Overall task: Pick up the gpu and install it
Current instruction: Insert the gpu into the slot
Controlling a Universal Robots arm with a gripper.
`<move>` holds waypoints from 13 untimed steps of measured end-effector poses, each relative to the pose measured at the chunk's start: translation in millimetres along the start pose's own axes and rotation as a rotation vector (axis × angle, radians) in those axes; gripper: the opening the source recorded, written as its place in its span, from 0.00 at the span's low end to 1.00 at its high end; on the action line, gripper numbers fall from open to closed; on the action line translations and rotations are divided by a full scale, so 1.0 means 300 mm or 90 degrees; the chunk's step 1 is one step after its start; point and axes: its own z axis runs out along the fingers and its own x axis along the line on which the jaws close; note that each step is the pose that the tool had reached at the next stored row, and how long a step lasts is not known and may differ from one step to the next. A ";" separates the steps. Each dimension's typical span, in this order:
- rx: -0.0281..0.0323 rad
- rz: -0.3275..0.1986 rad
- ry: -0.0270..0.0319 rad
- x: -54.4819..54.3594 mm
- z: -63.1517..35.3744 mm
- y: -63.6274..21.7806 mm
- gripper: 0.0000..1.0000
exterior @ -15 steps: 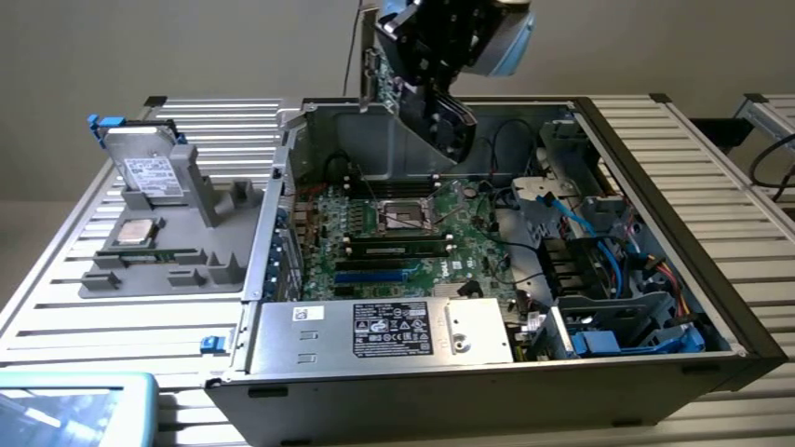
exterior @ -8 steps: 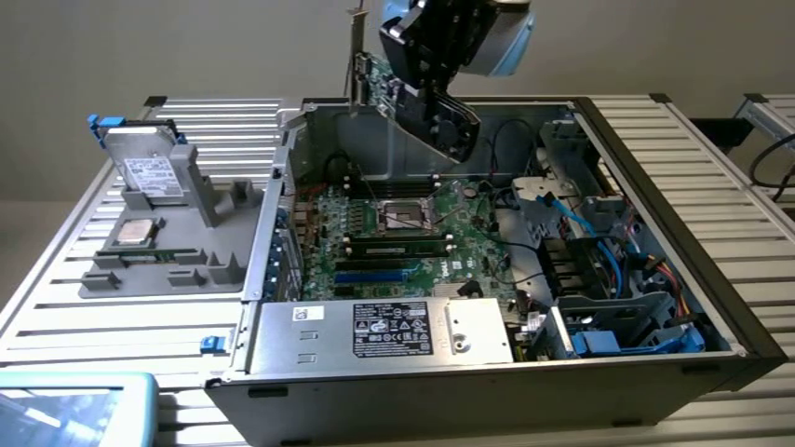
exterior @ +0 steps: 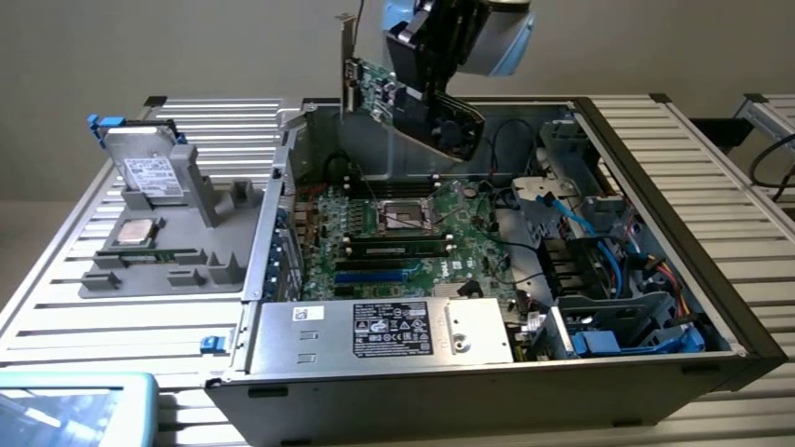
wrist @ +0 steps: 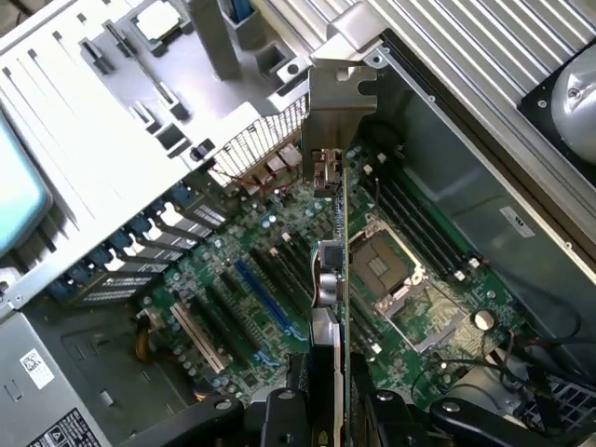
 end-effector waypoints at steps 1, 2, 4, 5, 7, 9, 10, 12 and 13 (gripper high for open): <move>0.0009 -0.011 0.0012 0.000 0.000 0.000 0.28; 0.0017 -0.023 0.0025 0.000 0.000 0.000 0.28; 0.0034 -0.046 0.0049 0.000 0.001 0.000 0.28; 0.0042 -0.057 0.0061 0.000 0.001 0.000 0.28; 0.0062 -0.081 0.0085 0.000 0.002 0.000 0.28; 0.0082 -0.103 0.0109 0.000 0.002 0.000 0.28; 0.0093 -0.115 0.0118 0.000 0.002 0.000 0.28; 0.0116 -0.137 0.0139 0.000 0.003 0.000 0.28; 0.0129 -0.149 0.0149 0.000 0.003 0.000 0.28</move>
